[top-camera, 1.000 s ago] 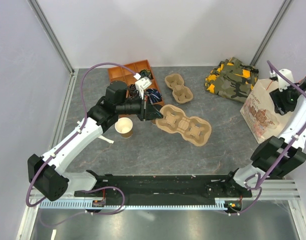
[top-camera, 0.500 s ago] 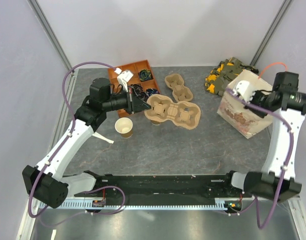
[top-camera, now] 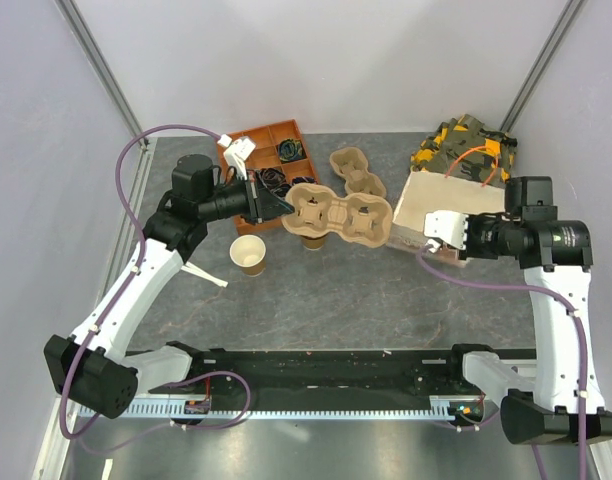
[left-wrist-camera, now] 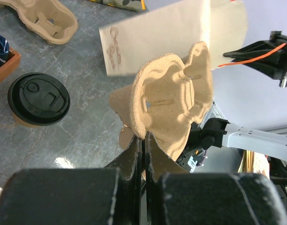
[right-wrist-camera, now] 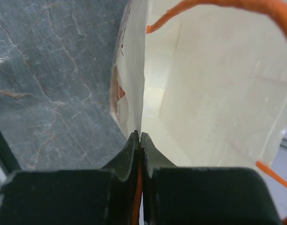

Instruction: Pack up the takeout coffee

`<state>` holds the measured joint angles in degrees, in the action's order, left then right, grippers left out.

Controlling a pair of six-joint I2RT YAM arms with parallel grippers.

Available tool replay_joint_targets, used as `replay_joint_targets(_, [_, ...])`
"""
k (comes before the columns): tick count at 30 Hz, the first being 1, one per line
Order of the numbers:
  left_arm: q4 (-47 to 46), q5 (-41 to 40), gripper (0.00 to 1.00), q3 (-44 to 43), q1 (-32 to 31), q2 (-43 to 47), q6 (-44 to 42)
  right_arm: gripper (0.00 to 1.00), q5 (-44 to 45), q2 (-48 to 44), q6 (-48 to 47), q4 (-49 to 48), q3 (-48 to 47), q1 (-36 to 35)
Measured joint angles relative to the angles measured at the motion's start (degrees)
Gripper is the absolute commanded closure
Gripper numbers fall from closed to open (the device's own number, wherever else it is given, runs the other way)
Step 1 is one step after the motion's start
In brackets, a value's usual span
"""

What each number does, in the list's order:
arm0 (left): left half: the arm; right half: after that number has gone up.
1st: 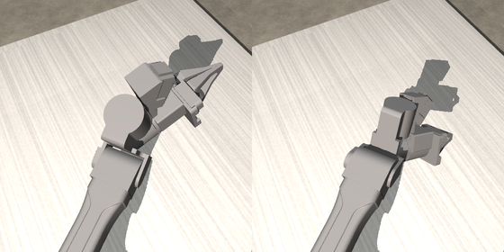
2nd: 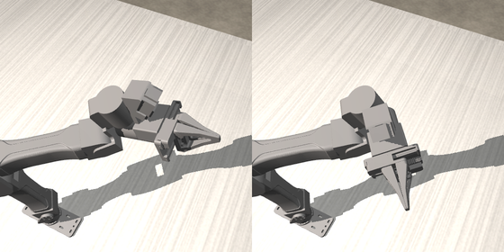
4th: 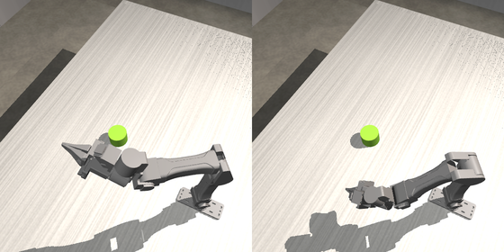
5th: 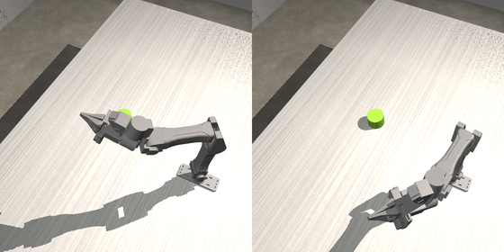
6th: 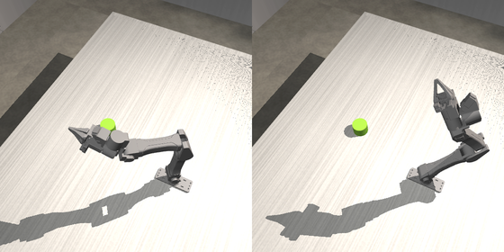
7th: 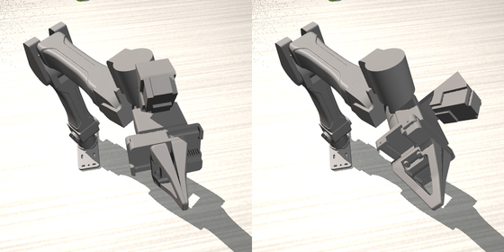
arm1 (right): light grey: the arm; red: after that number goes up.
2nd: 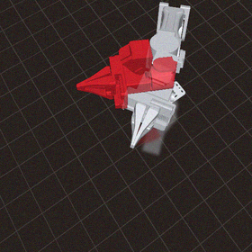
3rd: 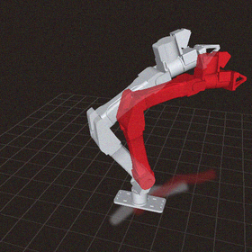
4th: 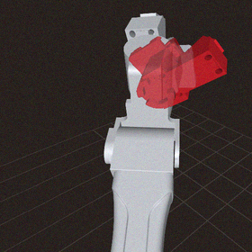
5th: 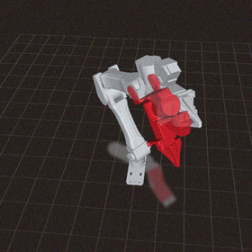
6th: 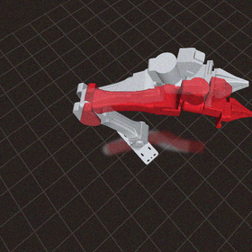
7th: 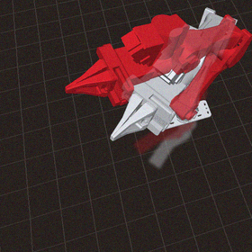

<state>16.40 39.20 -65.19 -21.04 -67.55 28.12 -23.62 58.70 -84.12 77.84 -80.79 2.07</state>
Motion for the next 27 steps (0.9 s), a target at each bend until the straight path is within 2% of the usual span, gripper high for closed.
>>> replay_joint_targets(4, [0.8,-0.1,0.98,0.0,0.1,0.0,0.2,1.00,1.5,0.0,3.4,0.2,1.2,-1.3])
replay_joint_targets(8, [1.3,0.0,0.98,-0.7,0.1,-0.6,0.2,0.93,1.5,-0.9,6.2,0.2,1.2,-1.5])
replay_joint_targets(11, [1.3,0.0,0.98,-1.8,0.1,-1.5,0.2,0.94,1.3,-1.2,7.9,0.2,0.8,-1.5])
replay_joint_targets(19, [1.3,0.0,0.98,-2.6,0.1,-2.4,0.2,0.96,0.7,-4.0,4.0,0.3,2.3,-3.8])
replay_joint_targets(27, [1.5,-0.2,0.98,-2.6,0.5,-2.4,0.2,0.90,-1.4,-0.1,1.5,0.0,2.0,-5.4])
